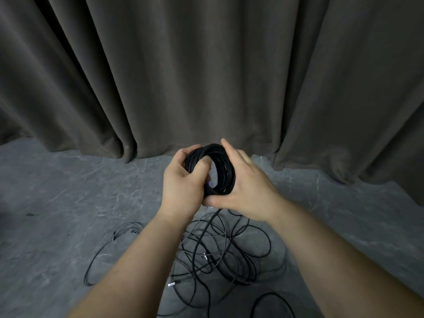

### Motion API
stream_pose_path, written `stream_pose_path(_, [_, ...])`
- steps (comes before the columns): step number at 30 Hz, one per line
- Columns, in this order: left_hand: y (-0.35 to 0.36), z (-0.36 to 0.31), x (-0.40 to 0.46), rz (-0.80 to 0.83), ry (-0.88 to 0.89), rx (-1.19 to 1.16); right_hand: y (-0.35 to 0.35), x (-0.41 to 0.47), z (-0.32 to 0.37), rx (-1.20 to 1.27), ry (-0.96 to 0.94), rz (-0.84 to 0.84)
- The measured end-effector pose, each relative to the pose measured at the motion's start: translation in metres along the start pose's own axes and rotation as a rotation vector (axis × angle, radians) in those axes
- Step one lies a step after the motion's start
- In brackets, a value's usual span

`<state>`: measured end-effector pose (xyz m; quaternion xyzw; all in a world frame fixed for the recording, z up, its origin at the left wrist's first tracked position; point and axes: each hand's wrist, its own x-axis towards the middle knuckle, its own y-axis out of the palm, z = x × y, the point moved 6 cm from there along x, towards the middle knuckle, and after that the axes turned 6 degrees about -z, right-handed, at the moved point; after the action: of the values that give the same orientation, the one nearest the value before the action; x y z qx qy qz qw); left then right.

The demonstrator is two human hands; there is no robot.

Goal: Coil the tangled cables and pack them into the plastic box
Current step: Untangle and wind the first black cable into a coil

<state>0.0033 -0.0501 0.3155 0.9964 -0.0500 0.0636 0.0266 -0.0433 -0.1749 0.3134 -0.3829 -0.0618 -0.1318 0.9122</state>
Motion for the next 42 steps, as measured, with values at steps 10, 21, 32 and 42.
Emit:
stream_pose_path(10, [0.003,-0.004,0.002,0.055,-0.076,0.021,0.003,-0.003,0.002,0.036,0.065,-0.134])
stream_pose_path(21, [-0.006,-0.003,0.002,-0.033,-0.050,-0.083,0.009,0.004,0.001,0.057,0.082,-0.163])
stream_pose_path(32, [0.002,-0.009,-0.004,0.085,0.018,-0.067,0.008,0.005,-0.001,0.044,0.056,-0.159])
stream_pose_path(42, [-0.029,-0.007,0.017,-0.279,-0.026,-0.183,0.024,0.003,-0.045,0.210,0.132,0.228])
